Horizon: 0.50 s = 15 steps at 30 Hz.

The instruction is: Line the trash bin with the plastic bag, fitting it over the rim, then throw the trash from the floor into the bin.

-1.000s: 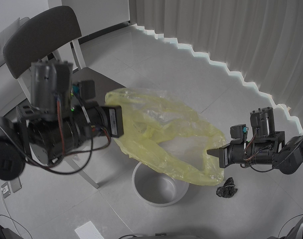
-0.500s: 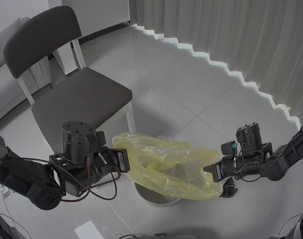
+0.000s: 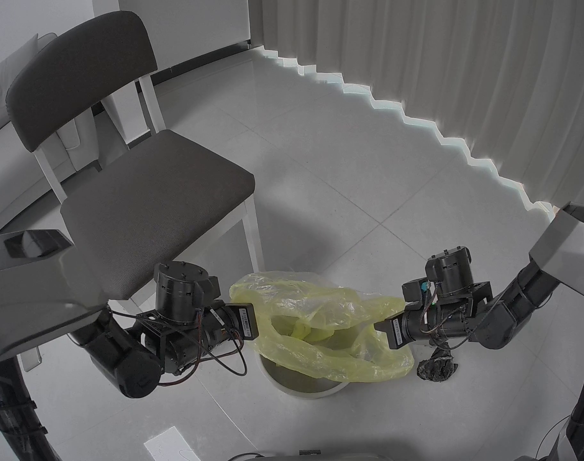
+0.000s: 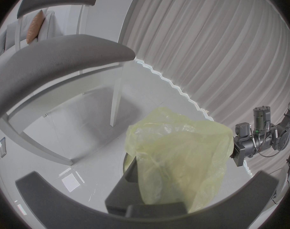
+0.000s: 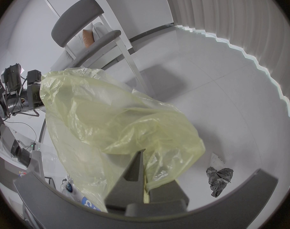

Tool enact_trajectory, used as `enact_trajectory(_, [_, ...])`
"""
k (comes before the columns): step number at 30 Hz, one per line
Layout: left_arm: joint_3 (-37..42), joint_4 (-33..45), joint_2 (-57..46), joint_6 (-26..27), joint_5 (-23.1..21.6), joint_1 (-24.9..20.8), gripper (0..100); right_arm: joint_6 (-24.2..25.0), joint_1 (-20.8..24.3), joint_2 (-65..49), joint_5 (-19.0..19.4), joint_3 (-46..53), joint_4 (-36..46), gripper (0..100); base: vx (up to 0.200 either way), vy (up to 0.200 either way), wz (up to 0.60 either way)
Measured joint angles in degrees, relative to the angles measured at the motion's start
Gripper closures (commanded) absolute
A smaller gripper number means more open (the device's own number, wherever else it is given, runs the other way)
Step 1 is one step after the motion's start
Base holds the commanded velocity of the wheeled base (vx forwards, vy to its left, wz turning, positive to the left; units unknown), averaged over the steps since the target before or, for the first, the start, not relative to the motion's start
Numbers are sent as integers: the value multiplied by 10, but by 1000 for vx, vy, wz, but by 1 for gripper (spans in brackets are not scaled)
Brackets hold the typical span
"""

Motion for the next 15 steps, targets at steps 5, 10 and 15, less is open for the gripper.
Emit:
enact_trajectory(5, [-32,-4,50,3,-10,18,100,-1,-2,39,0,-42,2,100,0,0,0])
enact_trajectory(10, [-48,-3,94,5,-12,25,100,-1,-6,79,1,-77,7,100,0,0,0])
enact_trajectory(15, [-40,-1,119,4,-13,26,100,-1,-11,106,1,-88,19,100,0,0,0])
